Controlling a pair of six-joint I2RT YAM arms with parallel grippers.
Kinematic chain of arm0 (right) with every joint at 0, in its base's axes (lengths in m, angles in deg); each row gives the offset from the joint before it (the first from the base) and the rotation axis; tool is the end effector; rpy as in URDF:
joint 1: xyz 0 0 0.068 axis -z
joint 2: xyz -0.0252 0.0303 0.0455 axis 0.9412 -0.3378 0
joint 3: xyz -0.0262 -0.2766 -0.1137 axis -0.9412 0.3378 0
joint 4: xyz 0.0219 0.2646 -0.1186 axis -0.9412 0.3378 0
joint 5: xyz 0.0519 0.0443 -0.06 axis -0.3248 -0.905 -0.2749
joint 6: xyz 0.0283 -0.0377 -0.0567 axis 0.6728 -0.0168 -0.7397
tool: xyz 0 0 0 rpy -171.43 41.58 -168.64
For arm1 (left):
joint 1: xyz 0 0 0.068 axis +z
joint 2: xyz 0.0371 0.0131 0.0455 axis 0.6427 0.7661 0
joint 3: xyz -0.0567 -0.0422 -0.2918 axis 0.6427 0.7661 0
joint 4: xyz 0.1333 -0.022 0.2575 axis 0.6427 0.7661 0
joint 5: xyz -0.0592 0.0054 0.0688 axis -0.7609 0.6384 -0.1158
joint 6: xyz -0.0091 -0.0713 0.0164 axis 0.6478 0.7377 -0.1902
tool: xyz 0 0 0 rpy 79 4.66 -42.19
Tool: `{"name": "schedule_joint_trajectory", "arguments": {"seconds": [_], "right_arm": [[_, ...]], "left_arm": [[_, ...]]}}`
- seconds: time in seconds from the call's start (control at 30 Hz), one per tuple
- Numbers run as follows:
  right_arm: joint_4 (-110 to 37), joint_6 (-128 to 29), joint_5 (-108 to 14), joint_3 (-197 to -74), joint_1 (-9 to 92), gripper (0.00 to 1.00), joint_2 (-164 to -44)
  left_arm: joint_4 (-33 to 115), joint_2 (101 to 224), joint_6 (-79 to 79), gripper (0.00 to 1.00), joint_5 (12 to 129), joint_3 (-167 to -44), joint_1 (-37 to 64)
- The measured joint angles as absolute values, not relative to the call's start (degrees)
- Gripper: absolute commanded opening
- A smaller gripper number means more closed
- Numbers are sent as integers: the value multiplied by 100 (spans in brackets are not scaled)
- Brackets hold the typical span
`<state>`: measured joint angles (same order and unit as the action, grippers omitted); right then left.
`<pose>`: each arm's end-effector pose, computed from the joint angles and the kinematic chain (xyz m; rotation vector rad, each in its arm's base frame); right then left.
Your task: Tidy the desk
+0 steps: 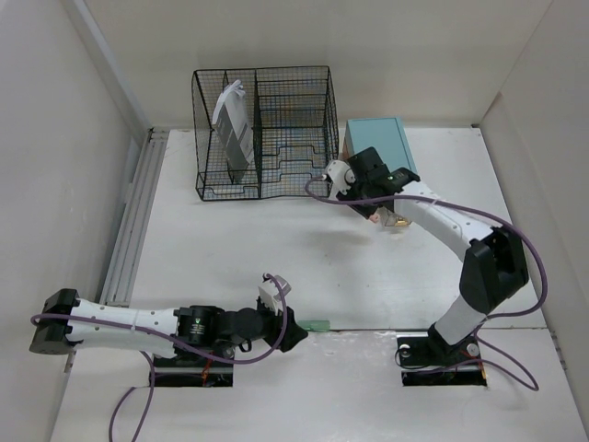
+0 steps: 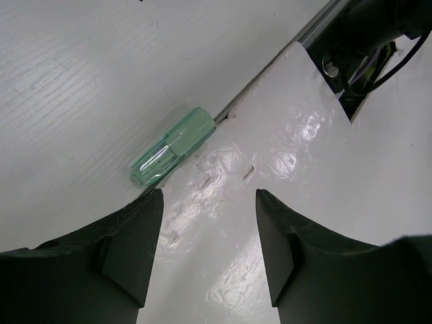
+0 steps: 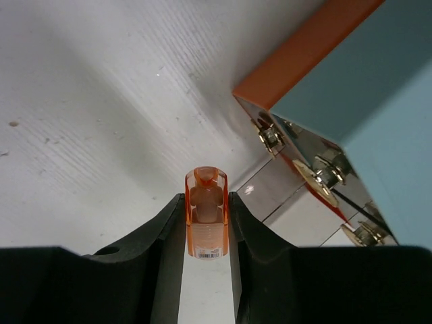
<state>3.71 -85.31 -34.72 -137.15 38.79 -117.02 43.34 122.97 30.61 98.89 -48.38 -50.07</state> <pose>0.3397 0.2017 0.2675 -1.2666 2.2403 -0.0957 0.0208 -0.1862 0.1945 0.6226 2.0217 -1.1632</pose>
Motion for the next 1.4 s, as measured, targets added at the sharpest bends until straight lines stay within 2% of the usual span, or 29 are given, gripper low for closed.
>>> {"name": "schedule_joint_trajectory", "arguments": {"seconds": [0.3,0.83,1.2,1.4], "right_arm": [[198,-9349,-3454,-13712,4474,2,-11713],[207,-10892,-4433,-13592,5263,0,-11588],[213,-11242,-4431,-13586,5442,0,-11581],[290,-11327,-4361,-13581,5547,4,-11595]], "left_arm": [[4275,12295,3028,54,9889,-4838,-5007],[4251,12244,3028,54,9889,-4838,-5007],[4218,12185,2982,54,9889,-4838,-5007],[4218,12190,2976,54,9889,-4838,-5007]]}}
